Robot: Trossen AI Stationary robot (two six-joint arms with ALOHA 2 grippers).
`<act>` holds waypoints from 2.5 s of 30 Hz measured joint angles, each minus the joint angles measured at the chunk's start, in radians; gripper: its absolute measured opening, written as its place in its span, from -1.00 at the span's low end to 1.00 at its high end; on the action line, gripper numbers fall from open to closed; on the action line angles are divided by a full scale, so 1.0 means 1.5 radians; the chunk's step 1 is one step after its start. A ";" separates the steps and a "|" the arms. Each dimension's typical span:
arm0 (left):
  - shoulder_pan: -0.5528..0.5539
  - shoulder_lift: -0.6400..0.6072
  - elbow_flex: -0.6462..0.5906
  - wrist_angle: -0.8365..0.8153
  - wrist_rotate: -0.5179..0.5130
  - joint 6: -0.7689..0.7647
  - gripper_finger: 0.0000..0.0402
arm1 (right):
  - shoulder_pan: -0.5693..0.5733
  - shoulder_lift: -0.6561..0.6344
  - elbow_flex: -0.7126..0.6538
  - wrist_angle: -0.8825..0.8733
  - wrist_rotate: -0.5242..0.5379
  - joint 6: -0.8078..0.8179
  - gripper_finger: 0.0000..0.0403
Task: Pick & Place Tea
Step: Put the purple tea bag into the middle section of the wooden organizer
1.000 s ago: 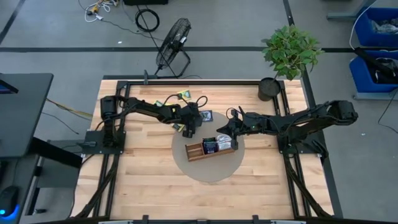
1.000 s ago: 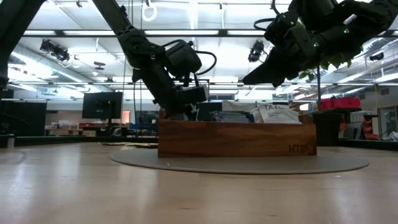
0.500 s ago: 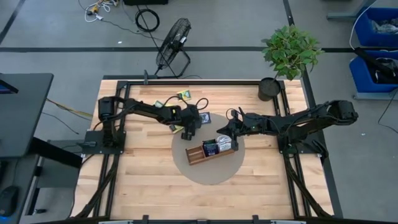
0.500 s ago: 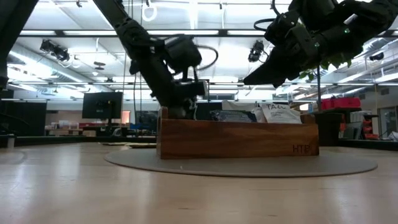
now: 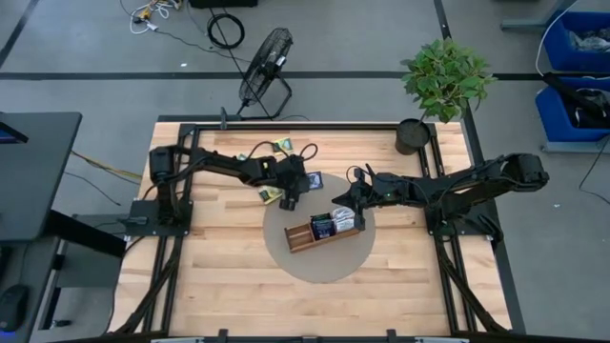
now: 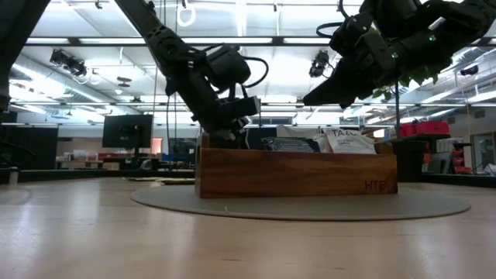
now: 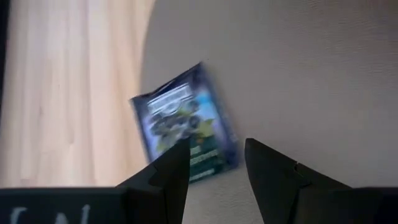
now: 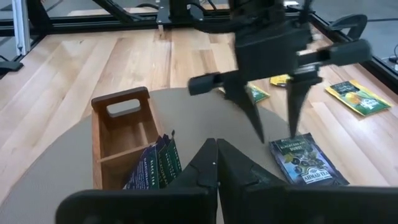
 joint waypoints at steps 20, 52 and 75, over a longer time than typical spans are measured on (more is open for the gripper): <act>0.020 0.028 0.000 -0.004 0.058 -0.013 -0.40 | 0.000 0.000 0.000 0.002 0.000 0.008 -0.99; 0.003 -0.023 0.001 -0.026 0.041 -0.028 -0.99 | 0.003 0.000 0.000 -0.020 0.063 -0.054 -0.81; 0.000 -0.044 0.064 -0.067 0.095 -0.067 -1.00 | -0.065 0.167 0.164 -0.132 0.057 -0.107 0.22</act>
